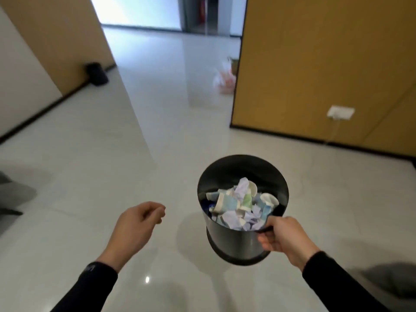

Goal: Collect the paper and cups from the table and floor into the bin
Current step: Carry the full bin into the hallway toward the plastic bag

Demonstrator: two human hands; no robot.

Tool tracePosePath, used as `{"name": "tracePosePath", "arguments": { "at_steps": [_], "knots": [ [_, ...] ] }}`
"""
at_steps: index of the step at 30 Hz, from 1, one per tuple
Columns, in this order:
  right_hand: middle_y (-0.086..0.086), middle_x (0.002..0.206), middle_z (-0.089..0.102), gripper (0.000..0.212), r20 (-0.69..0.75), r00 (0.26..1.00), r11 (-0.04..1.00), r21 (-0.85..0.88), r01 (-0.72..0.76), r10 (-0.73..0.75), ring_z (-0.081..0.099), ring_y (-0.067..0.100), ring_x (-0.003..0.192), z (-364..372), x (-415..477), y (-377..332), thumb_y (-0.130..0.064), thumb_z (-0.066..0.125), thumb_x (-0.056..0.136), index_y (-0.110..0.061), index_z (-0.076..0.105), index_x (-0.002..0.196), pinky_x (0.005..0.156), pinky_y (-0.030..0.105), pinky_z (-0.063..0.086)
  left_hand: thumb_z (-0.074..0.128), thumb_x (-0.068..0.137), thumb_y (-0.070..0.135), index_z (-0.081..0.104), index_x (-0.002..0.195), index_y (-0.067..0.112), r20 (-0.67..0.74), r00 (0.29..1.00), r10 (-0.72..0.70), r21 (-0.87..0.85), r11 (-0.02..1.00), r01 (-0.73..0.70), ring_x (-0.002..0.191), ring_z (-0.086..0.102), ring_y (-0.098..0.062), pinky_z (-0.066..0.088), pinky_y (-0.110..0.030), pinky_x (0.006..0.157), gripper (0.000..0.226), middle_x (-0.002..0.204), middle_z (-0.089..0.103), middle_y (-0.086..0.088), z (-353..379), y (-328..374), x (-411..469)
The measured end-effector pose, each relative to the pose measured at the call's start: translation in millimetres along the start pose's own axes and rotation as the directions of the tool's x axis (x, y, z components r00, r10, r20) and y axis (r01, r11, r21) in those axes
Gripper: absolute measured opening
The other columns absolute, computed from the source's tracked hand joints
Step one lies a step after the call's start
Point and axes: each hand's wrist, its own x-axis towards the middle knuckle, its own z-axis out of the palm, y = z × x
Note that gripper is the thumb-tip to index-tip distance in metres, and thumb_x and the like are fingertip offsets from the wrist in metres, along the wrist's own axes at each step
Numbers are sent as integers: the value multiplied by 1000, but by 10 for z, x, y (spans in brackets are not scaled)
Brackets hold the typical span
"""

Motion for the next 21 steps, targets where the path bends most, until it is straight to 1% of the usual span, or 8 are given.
{"name": "tracePosePath", "arguments": {
  "at_steps": [1,4,5,9,12,15,18,21],
  "knots": [
    [7,39,60,20,9,1000,1000,-2,26,-26,56,14,29,47,-109,-219,-2,42,88,7,59,94,33,19,46,59,85,24,68,73,30,-34,999,14,-28,999,-15,75,68,-10,54,-35,75,16,75,73,3,-165,148,-31],
    [13,49,62,21,37,995,995,6,98,-98,56,14,29,186,-394,-810,-4,39,91,4,58,96,32,19,46,59,86,19,69,74,23,-130,990,49,-155,986,-69,74,68,-12,52,-30,68,16,77,73,2,-613,555,-55],
    [13,49,62,21,50,991,993,15,120,-120,56,13,29,238,-477,-979,-5,38,92,3,57,94,32,19,47,59,86,18,69,76,21,-161,985,61,-198,976,-93,73,68,-14,51,-28,66,15,79,73,0,-752,670,-49],
    [9,38,61,20,78,978,980,63,188,-192,56,13,28,482,-775,-1512,-5,37,92,-2,53,81,32,19,47,57,87,14,68,80,17,-259,960,106,-291,939,-182,70,65,-15,49,-25,63,14,78,71,-3,-1257,949,-13],
    [11,39,61,19,91,970,973,73,220,-226,56,14,29,668,-943,-1742,-4,37,91,-1,53,83,32,19,47,57,87,13,68,81,17,-293,948,128,-300,929,-218,71,66,-16,49,-25,63,14,79,72,-3,-1564,962,21],
    [12,38,59,19,111,971,976,75,205,-212,55,14,27,865,-1055,-1870,-4,37,92,-1,53,83,30,19,46,58,87,13,69,80,16,-319,938,135,-292,928,-233,70,66,-17,49,-25,61,14,77,73,-3,-1827,847,83],
    [13,35,56,20,117,979,983,102,155,-166,52,16,23,1099,-1077,-1949,-4,36,93,-1,52,82,27,20,45,59,86,8,69,78,15,-353,925,137,-277,930,-244,67,67,-19,50,-27,60,15,71,73,-2,-2080,661,214],
    [13,32,54,20,114,981,981,127,145,-159,51,19,21,1310,-976,-1934,1,38,92,-2,51,77,26,21,44,61,83,2,70,73,13,-390,916,96,-300,927,-225,63,66,-23,50,-30,59,17,60,73,-2,-2285,457,403]
  ]
}}
